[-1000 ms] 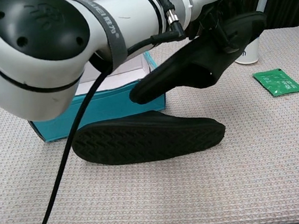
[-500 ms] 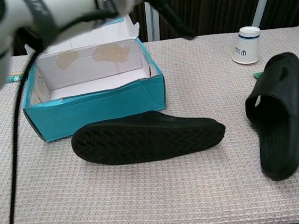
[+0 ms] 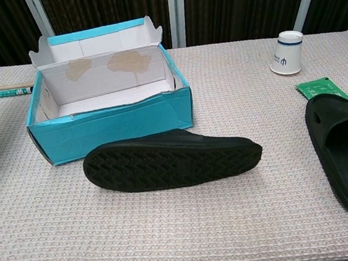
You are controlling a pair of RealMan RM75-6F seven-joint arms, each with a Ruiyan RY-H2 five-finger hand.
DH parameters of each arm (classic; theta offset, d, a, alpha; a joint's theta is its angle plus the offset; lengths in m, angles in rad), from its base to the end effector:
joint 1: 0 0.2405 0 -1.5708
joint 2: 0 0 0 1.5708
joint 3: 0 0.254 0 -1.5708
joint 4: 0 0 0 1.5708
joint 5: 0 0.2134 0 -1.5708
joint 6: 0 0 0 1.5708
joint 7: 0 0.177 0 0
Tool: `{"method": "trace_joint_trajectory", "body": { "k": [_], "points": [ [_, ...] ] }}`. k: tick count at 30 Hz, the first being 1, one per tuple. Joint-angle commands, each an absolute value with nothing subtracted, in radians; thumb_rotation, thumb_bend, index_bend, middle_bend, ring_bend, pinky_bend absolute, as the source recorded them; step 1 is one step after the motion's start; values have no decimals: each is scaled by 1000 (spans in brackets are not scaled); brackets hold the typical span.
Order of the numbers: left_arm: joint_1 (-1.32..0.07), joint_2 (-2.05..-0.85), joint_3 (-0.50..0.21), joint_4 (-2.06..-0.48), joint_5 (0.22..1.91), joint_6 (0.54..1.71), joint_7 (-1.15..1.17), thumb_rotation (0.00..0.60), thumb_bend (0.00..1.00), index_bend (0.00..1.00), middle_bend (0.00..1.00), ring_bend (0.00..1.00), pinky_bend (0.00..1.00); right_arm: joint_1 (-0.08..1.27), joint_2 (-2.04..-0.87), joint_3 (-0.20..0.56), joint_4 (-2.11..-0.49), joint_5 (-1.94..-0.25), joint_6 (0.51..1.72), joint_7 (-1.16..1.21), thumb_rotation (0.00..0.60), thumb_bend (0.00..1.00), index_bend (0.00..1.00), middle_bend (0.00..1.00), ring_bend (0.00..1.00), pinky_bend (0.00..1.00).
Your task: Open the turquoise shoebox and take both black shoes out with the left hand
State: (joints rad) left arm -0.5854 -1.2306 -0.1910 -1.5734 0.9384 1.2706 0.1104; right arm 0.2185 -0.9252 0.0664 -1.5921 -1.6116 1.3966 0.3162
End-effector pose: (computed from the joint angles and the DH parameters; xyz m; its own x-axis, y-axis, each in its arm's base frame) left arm -0.2411 0.3811 0.1366 0.2709 -0.0398 0.9618 0.9620 0.0468 -0.2690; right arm -0.2834 -0.2575 0.2008 0.3240 -0.0461 0.9449 -0.9274 -0.2127 0.3077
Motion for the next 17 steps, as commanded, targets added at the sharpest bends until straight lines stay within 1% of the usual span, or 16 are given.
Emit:
{"method": "trace_joint_trajectory", "body": {
  "k": [1,9,14,17],
  "points": [
    [-453,-1151,-94,-1519,1039,1353,19,600,113,136,94,0,154,224,-940,64,-1583,-1624,1398,311,600,246,29,109,0,30],
    [-241,-1119,36,-1539,1198,1515,-44,600,115,152,95,0,134,200,-995,50,-1553,-1639,1447,281,600,247,44,114,0,30],
    [-135,-1124,72,-1591,1273,1632,-41,600,115,154,95,0,133,180,-1024,37,-1542,-1658,1484,271,600,243,54,117,0,30],
    [-89,-1126,87,-1621,1310,1678,-28,600,115,154,95,0,133,174,-1039,27,-1537,-1667,1492,278,600,238,55,118,0,30]
  ]
}}
